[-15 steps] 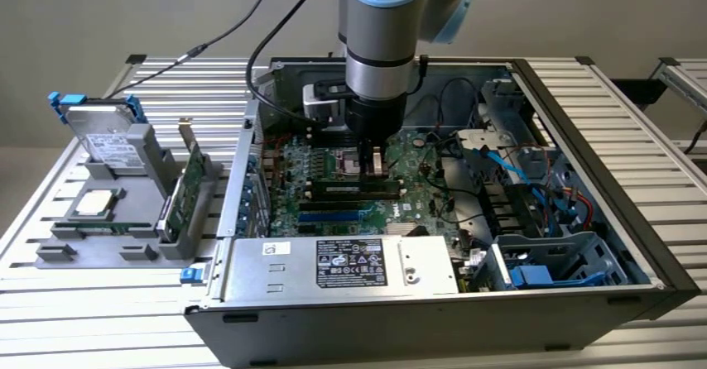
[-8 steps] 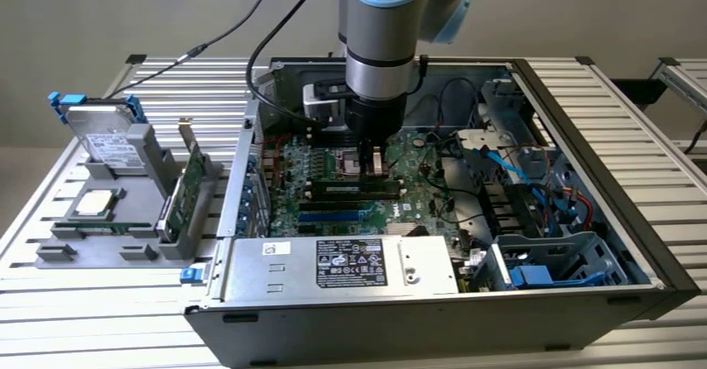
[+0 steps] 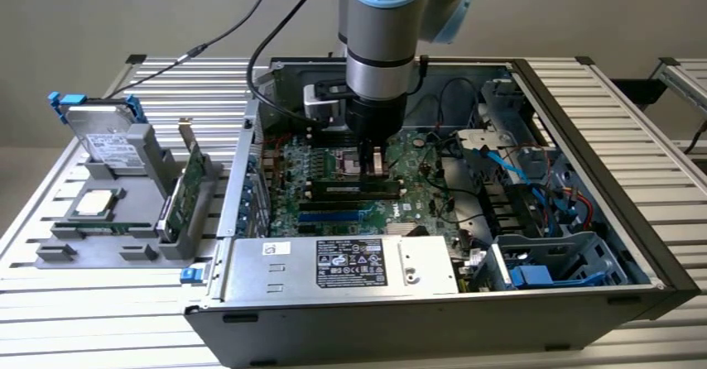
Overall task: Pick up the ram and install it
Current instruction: 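Insert the ram into the slot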
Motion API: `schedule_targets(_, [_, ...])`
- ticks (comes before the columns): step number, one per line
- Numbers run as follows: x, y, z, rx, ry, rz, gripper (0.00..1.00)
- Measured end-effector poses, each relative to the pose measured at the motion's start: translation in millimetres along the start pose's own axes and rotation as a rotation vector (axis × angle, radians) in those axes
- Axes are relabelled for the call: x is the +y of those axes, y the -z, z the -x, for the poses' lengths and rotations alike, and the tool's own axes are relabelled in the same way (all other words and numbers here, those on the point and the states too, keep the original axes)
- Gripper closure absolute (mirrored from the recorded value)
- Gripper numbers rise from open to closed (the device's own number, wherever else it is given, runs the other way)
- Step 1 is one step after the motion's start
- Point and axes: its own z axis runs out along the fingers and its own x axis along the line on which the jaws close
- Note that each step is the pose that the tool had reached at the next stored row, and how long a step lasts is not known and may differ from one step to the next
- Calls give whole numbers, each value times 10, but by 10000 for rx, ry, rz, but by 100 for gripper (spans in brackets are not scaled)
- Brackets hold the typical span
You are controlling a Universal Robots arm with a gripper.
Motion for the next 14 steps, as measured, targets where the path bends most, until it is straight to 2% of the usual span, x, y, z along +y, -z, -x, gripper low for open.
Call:
schedule_targets(10, [-2,0,3,2,1,0,87])
schedule_targets(11, [-3,0,3,2,0,2,85])
schedule_targets(12, [-4,0,3,3,0,2,79])
schedule_targets(13, [-5,0,3,3,0,2,79])
schedule_targets(14, [-5,0,3,3,1,2,73])
